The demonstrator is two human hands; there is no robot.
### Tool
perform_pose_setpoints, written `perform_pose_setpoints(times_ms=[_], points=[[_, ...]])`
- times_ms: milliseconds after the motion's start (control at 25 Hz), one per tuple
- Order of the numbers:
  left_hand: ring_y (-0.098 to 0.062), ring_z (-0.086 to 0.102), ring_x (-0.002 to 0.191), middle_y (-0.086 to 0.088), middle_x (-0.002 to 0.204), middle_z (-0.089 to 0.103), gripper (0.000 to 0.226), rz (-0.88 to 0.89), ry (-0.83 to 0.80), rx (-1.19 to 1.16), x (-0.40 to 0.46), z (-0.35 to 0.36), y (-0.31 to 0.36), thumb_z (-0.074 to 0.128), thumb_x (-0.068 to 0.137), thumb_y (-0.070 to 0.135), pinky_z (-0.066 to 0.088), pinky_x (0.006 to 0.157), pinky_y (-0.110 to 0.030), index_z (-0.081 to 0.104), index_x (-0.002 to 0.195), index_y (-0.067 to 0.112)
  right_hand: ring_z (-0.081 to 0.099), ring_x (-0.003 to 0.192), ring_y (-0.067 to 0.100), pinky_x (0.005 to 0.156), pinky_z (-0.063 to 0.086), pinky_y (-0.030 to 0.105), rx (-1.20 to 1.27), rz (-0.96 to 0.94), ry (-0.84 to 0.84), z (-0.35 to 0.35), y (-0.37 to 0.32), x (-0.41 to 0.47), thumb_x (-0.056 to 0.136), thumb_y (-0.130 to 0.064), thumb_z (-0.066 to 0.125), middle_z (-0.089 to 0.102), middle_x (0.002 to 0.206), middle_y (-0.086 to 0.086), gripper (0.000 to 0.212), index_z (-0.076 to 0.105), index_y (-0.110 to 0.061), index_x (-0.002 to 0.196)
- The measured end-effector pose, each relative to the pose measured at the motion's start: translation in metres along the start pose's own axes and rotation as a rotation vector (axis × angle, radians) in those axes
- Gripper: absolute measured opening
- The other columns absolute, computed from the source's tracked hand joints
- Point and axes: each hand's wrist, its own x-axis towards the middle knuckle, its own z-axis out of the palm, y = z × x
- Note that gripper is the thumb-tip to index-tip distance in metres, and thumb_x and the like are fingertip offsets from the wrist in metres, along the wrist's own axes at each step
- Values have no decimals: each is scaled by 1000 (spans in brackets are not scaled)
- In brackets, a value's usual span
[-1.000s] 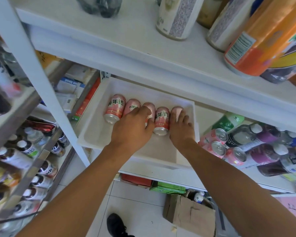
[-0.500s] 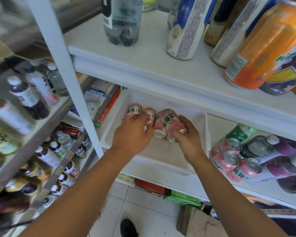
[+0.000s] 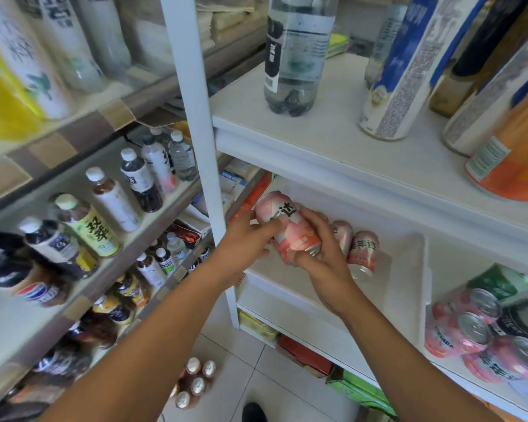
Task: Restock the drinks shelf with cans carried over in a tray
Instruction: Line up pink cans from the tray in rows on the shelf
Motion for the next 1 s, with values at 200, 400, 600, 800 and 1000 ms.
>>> perform_pose_setpoints(times_ms=[200,400,600,800,1000], points=[[-15,71,88,-10,106,69,44,26,95,-107,-26,-44,-1,75,82,18,59,73,-29,51,120,17,58,107,-10,82,49,15,-57,35,-217,33,-19,9,86,-12,73,57,126,-15,58,45,-38,129],[-23,71,89,-10,104,71,43,140,249,-101,-67,-99,14,78,79,12,59,81,-41,53,113,23,62,102,-3,83,52,21,-197,-7,-360,95,-50,19,75,-32,83,62,119,-14,62,47,-44,124],[-18,69,96,-1,106,70,33,227,426,-50,-130,-171,13,72,86,29,57,83,-37,55,115,31,67,90,3,82,58,38,-305,-105,-452,191,-83,9,59,-44,80,69,101,-12,67,52,-35,120],[-2,63,81,11,95,66,20,288,938,269,-224,-251,2,47,99,34,45,67,-9,60,111,24,64,83,-5,75,53,19,-270,-237,-513,289,-115,-32,64,-34,80,66,98,-14,62,48,-33,118],[-17,62,83,6,98,65,22,187,1232,634,-332,-326,-17,49,95,34,53,74,-37,58,113,24,62,89,-10,74,52,15,-236,-344,-614,384,-149,-87,72,-18,80,63,103,-20,59,47,-32,118]])
